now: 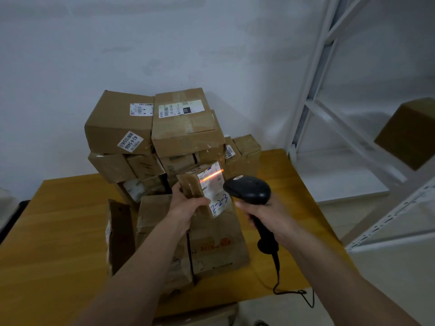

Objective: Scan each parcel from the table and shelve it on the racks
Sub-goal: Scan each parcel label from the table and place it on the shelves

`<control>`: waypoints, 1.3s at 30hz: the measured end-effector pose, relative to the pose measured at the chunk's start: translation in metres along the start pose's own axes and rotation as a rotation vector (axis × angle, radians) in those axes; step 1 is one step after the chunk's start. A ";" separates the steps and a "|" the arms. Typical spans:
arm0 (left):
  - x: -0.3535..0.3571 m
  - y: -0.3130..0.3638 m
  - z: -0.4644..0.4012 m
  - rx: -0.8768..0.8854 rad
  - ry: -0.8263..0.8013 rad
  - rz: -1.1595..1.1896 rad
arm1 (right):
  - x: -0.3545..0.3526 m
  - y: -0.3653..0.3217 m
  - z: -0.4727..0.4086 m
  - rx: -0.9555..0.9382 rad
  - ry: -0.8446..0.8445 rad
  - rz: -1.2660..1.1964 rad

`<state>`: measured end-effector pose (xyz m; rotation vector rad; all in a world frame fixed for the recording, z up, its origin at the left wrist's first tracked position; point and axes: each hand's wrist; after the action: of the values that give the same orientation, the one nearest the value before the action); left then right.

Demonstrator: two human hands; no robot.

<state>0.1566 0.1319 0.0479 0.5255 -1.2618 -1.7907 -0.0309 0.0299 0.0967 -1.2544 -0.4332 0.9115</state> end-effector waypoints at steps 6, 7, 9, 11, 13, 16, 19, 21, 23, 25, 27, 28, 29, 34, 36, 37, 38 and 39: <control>0.000 -0.011 -0.005 -0.001 -0.104 -0.110 | 0.006 0.013 0.012 0.020 0.075 0.010; 0.002 -0.015 -0.005 -0.013 -0.129 -0.127 | 0.007 0.017 0.015 0.037 0.105 -0.020; 0.006 -0.021 -0.003 -0.049 -0.174 -0.139 | 0.007 0.025 0.023 0.073 0.163 -0.102; 0.014 -0.026 0.005 -0.090 -0.227 -0.157 | 0.002 0.031 0.033 0.099 0.214 -0.155; 0.025 -0.029 0.017 -0.122 -0.286 -0.162 | -0.007 0.037 0.044 0.110 0.279 -0.196; 0.046 -0.031 0.037 -0.170 -0.354 -0.122 | -0.027 0.043 0.061 0.119 0.415 -0.264; 0.071 -0.029 0.059 -0.182 -0.428 -0.078 | -0.051 0.048 0.083 0.106 0.506 -0.302; 0.092 -0.029 0.076 -0.178 -0.471 -0.061 | -0.070 0.053 0.102 0.088 0.534 -0.318; 0.119 -0.031 0.098 -0.170 -0.519 -0.064 | -0.094 0.060 0.123 0.070 0.561 -0.334; 0.151 -0.036 0.125 -0.151 -0.593 -0.098 | -0.119 0.070 0.147 0.051 0.592 -0.368; 0.186 -0.043 0.153 -0.134 -0.655 -0.116 | -0.147 0.081 0.173 0.040 0.635 -0.407; 0.203 -0.047 0.165 -0.124 -0.670 -0.123 | -0.161 0.087 0.186 0.036 0.655 -0.420; 0.220 -0.051 0.178 -0.116 -0.675 -0.131 | -0.174 0.093 0.198 0.029 0.673 -0.428; 0.290 -0.073 0.233 -0.096 -0.647 -0.134 | -0.235 0.116 0.251 -0.047 0.741 -0.449; 0.312 -0.079 0.248 -0.096 -0.608 -0.118 | -0.253 0.121 0.263 -0.067 0.742 -0.454; 0.324 -0.081 0.256 -0.093 -0.589 -0.112 | -0.262 0.124 0.268 -0.077 0.743 -0.460; 0.334 -0.083 0.263 -0.085 -0.576 -0.109 | -0.271 0.127 0.272 -0.089 0.748 -0.467; 0.345 -0.084 0.271 -0.069 -0.572 -0.108 | -0.280 0.130 0.276 -0.101 0.758 -0.473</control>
<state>-0.2637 0.0028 0.1256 0.0311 -1.5610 -2.1549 -0.4426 -0.0139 0.1087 -1.4034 -0.1509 -0.0132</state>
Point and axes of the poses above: each hand's wrist, its own z-axis away from the middle knuckle, its own x-axis out of the palm, y = z × x, and after that the axes turned 7 degrees about z, right-handed
